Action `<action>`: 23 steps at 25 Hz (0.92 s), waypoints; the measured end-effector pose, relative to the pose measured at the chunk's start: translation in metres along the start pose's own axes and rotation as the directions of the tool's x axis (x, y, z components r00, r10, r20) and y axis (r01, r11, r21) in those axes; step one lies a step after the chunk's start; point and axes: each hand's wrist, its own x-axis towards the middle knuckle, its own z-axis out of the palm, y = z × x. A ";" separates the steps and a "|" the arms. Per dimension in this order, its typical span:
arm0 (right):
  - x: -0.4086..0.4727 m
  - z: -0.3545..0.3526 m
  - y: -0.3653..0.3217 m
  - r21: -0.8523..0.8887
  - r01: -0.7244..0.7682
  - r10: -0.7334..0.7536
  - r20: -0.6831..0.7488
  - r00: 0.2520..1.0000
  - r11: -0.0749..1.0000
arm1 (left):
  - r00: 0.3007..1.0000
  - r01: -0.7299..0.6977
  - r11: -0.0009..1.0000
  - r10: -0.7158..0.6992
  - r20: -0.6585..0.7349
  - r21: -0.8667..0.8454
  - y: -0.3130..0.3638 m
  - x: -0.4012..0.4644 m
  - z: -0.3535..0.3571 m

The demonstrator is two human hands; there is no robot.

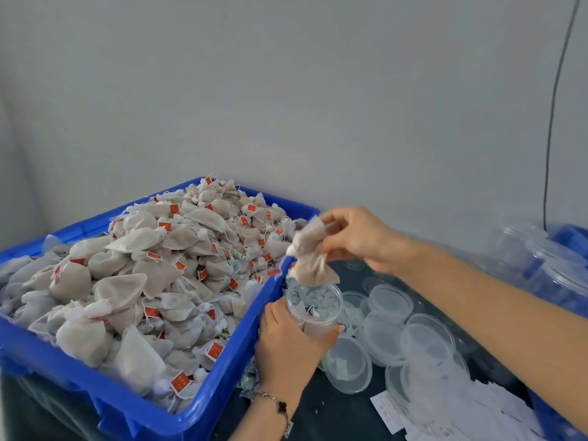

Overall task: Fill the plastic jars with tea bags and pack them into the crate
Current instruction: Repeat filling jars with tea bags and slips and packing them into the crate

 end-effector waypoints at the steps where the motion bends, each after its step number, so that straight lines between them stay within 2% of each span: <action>1: -0.010 -0.001 0.011 -0.057 -0.015 0.017 0.031 0.999 0.998 | 1.000 -0.007 1.000 0.007 -0.010 -0.006 0.004 -0.002 -0.003; 5: -0.043 -0.008 0.037 -0.233 -0.081 0.122 0.167 0.978 0.969 | 0.997 -0.075 0.997 0.075 -0.010 0.000 0.019 -0.016 -0.013; 8: -0.055 -0.022 0.036 -0.377 -0.019 0.057 0.089 0.994 0.926 | 0.996 -0.091 0.994 0.092 0.022 -0.053 0.024 -0.036 -0.014; 12: -0.068 -0.032 0.042 -0.456 0.029 -0.022 0.021 1.000 0.890 | 0.987 -0.145 0.970 0.155 0.038 -0.197 0.022 -0.066 -0.019; 15: -0.064 -0.029 0.061 -0.639 0.018 -0.009 0.017 1.000 0.769 | 0.964 -0.209 0.948 0.241 0.113 -0.240 0.013 -0.088 -0.022; 18: -0.045 -0.014 0.080 -0.768 0.058 0.034 0.104 0.994 0.637 | 0.950 -0.210 0.950 0.255 0.181 -0.232 0.000 -0.095 -0.020; 21: -0.020 0.014 0.101 -0.792 0.135 0.082 0.227 0.971 0.595 | 0.951 -0.227 0.952 0.262 0.163 -0.206 -0.003 -0.089 -0.015; 23: -0.004 0.035 0.117 -0.826 0.205 0.126 0.314 0.941 0.525 | 0.954 -0.236 0.951 0.266 0.136 -0.202 -0.003 -0.087 -0.012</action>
